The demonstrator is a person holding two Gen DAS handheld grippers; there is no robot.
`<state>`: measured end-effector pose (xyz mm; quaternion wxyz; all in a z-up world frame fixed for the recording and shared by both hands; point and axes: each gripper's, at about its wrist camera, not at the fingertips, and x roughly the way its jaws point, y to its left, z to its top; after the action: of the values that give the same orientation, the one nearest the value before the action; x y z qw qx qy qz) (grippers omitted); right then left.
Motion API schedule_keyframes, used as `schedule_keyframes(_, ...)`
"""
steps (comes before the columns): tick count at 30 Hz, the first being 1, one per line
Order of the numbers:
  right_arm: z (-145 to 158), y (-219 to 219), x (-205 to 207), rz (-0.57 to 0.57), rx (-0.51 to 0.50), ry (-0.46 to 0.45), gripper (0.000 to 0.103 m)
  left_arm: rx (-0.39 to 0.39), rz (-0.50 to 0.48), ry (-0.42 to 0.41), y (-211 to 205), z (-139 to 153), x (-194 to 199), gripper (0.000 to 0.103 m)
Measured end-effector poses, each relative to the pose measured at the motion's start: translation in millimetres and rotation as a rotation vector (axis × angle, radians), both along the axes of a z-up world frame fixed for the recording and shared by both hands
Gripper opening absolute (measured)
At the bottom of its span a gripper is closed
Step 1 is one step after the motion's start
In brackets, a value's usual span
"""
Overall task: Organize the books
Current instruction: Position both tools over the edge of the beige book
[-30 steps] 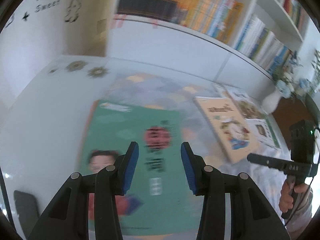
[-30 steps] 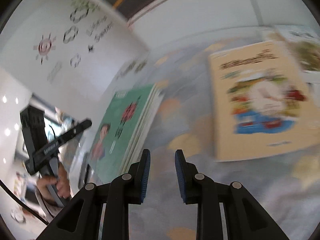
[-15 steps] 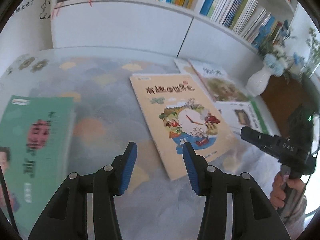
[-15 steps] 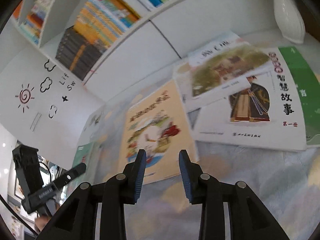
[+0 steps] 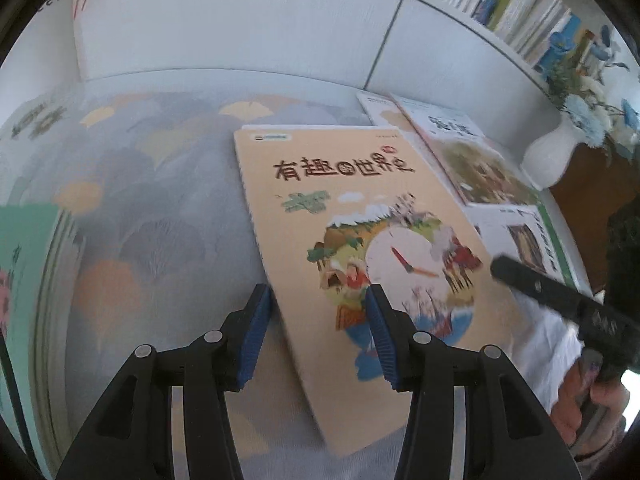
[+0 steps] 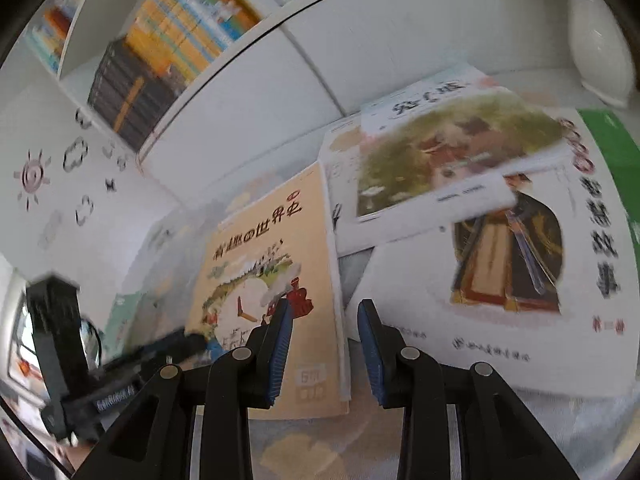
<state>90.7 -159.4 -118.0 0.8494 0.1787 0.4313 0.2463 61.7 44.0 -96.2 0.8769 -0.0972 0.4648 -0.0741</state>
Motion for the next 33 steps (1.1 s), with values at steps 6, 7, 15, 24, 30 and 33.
schedule_keyframes(6,7,20,19,0.076,-0.11,-0.005,0.037,0.017,-0.013,-0.021,-1,0,16,0.045)
schedule_keyframes(7,5,21,23,0.068,-0.105,-0.005,0.037,0.029,-0.016,-0.025,-3,-1,16,0.045)
schedule_keyframes(15,7,27,8,0.077,-0.124,0.016,0.039,0.02,-0.032,0.014,-1,1,3,0.046)
schedule_keyframes(24,0,19,-87,0.199,-0.125,0.13,0.038,0.007,-0.193,0.074,3,1,-103,0.046)
schedule_keyframes(30,11,17,-118,0.244,-0.141,0.151,0.038,-0.11,-0.255,0.095,17,17,-161,0.046)
schedule_keyframes(33,32,23,-90,0.213,-0.138,0.095,0.038,-0.103,-0.293,0.036,13,38,-186,0.046)
